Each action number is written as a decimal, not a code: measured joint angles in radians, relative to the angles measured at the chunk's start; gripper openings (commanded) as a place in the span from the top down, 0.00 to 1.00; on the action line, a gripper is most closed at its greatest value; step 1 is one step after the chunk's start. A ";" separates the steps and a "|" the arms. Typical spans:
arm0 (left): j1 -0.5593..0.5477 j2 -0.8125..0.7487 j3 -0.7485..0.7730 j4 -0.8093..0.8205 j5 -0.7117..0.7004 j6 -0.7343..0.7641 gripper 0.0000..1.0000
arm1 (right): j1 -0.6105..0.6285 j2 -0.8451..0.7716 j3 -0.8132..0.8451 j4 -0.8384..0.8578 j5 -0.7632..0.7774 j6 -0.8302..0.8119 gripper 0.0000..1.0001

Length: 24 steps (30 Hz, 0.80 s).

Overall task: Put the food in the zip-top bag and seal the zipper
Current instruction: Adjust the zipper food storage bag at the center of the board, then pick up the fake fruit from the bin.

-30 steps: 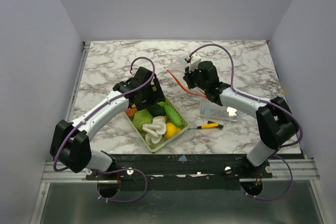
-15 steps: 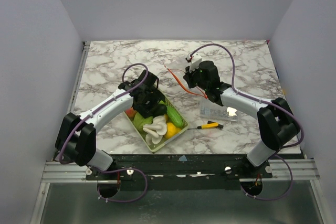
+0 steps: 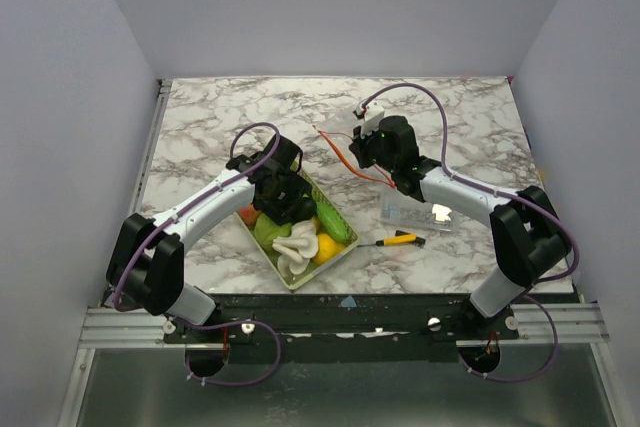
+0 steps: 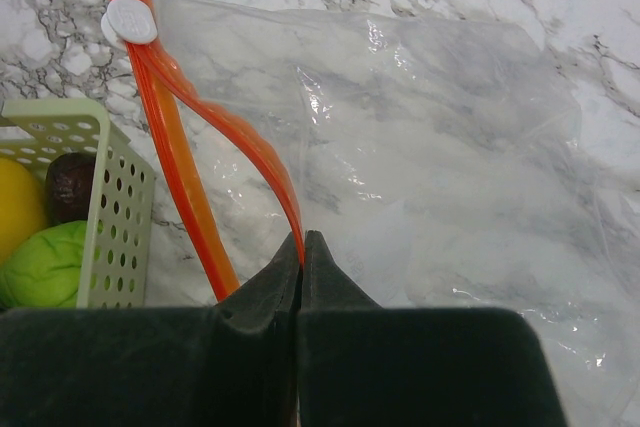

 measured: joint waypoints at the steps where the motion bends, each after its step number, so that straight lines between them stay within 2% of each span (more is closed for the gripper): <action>1: 0.000 -0.001 0.000 0.000 -0.001 0.000 0.29 | 0.000 0.000 0.000 0.000 0.000 0.000 0.99; 4: -0.002 -0.003 0.000 -0.004 -0.014 0.010 0.13 | 0.000 0.000 0.000 0.000 0.000 0.000 0.99; 8: -0.008 -0.027 0.005 -0.021 -0.044 0.025 0.02 | 0.000 0.000 0.000 0.000 -0.001 0.000 0.99; 11: -0.013 -0.054 0.010 -0.047 -0.048 0.031 0.02 | 0.000 0.000 0.000 0.000 -0.001 0.000 0.99; 15: -0.013 -0.076 0.011 -0.062 -0.043 0.026 0.10 | 0.000 0.000 0.000 -0.001 -0.002 0.000 0.99; 20: -0.013 -0.080 0.012 -0.077 -0.036 -0.005 0.13 | 0.000 0.000 0.000 -0.002 -0.006 0.000 0.99; 24: -0.013 -0.056 0.035 -0.080 -0.037 -0.008 0.06 | 0.000 0.000 0.000 -0.002 -0.008 -0.001 0.99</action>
